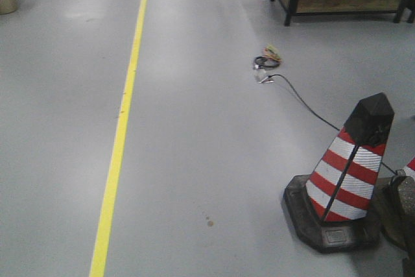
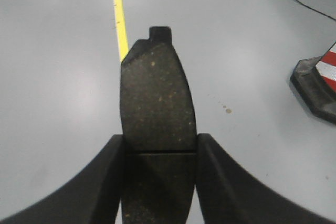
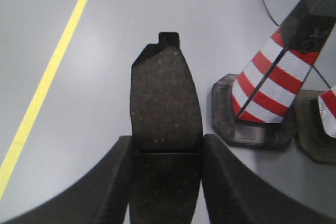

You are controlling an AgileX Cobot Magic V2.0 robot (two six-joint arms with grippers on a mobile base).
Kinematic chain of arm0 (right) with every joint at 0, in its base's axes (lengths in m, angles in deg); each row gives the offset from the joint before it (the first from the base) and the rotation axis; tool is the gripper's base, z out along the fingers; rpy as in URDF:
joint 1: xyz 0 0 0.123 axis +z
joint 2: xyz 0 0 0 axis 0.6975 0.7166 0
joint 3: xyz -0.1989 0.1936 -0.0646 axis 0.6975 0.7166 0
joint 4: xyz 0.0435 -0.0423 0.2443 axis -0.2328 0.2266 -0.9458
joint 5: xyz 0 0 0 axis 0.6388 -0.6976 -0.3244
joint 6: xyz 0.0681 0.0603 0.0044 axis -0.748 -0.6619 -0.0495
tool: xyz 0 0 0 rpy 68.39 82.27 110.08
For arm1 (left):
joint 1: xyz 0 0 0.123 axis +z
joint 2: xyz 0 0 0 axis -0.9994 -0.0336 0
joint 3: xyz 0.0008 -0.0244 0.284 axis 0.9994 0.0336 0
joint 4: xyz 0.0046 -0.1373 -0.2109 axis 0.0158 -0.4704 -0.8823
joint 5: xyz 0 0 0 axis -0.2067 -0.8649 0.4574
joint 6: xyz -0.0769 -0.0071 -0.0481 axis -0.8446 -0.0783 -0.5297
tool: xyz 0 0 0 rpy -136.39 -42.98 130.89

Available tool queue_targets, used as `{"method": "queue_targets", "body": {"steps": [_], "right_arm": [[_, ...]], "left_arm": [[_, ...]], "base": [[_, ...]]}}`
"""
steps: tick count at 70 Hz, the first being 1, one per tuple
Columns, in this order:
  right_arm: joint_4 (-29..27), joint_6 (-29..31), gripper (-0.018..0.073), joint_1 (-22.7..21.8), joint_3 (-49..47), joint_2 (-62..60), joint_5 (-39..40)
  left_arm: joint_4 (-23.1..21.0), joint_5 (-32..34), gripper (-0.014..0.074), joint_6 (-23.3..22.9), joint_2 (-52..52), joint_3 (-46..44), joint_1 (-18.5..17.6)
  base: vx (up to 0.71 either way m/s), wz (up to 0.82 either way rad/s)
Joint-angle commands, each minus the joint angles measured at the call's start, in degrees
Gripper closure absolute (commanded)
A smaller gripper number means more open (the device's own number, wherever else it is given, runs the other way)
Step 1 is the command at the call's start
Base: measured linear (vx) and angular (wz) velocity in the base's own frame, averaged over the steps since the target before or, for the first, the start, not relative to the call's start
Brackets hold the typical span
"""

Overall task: Move and align brake pads A on conveyor
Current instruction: 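Drive forward along the yellow floor line carrying both pads, then turn past the cones and approach the dark grey conveyor belt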

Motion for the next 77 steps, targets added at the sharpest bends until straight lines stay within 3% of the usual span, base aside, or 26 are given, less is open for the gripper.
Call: {"method": "queue_targets", "body": {"steps": [1,77], "right_arm": [[-0.11,0.35,0.0322,-0.28,-1.88,0.07,4.73],[-0.11,0.35,0.0322,-0.28,-1.88,0.07,4.73]], "left_arm": [[-0.66,4.78,0.0440,-0.17,-0.36,-1.60,-0.32],[-0.66,4.78,0.0440,-0.17,-0.36,-1.60,-0.32]], "base": [[0.43,-0.35],[0.36,-0.54]]}}
